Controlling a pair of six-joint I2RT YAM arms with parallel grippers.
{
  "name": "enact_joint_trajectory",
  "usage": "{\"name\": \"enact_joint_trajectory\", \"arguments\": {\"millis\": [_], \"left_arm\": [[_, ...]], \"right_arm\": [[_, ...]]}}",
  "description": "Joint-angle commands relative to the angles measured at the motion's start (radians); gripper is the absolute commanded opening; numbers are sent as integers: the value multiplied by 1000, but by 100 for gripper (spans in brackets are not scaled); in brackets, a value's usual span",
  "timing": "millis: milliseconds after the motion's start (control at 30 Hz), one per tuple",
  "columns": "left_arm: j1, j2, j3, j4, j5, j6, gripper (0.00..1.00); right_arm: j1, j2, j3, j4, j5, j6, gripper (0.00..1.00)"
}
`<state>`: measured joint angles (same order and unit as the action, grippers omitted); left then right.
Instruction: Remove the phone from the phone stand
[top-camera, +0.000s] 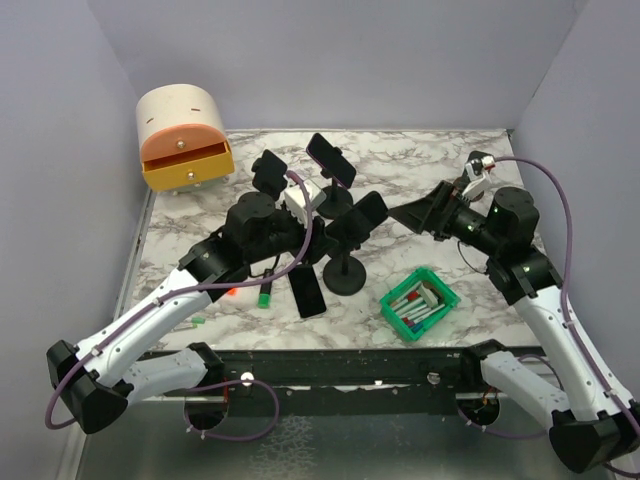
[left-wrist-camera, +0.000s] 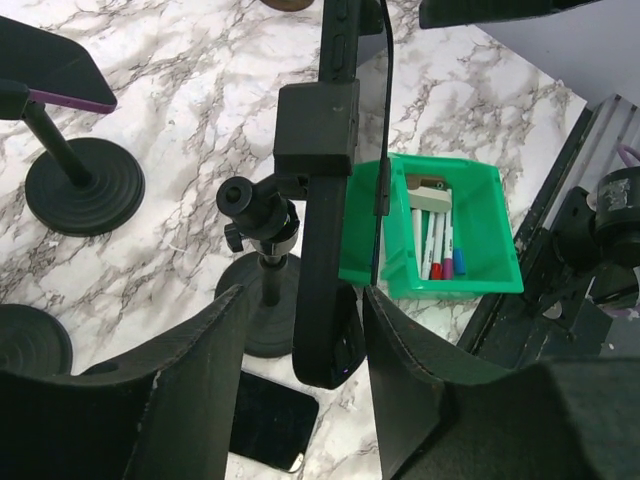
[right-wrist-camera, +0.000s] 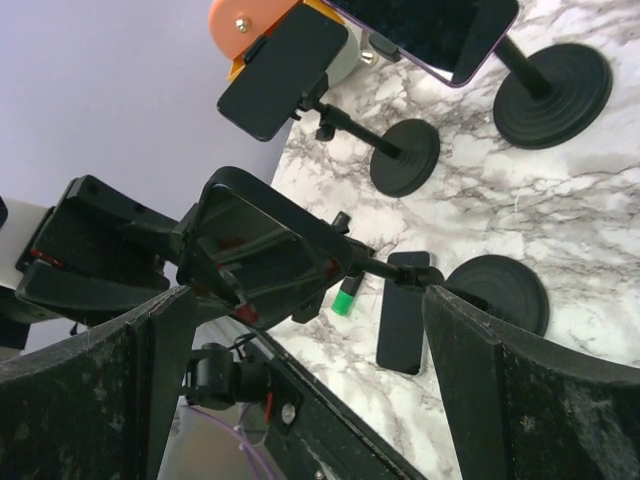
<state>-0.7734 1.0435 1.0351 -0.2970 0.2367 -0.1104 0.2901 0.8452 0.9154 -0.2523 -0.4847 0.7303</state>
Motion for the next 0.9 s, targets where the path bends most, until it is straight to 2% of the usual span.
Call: {"name": "enact_joint_trajectory", "arguments": {"millis": [0, 267, 500, 867], "left_arm": [[6, -25, -40, 52, 3, 1, 48], [8, -41, -57, 93, 24, -19, 42], [7, -50, -71, 115, 48, -35, 40], [7, -66, -117, 171, 72, -76, 29]], "right_arm": [[48, 47, 43, 44, 20, 84, 100], [146, 112, 64, 62, 127, 149, 100], [178, 126, 74, 82, 200, 198, 100], [261, 203, 134, 63, 286, 208, 100]]}}
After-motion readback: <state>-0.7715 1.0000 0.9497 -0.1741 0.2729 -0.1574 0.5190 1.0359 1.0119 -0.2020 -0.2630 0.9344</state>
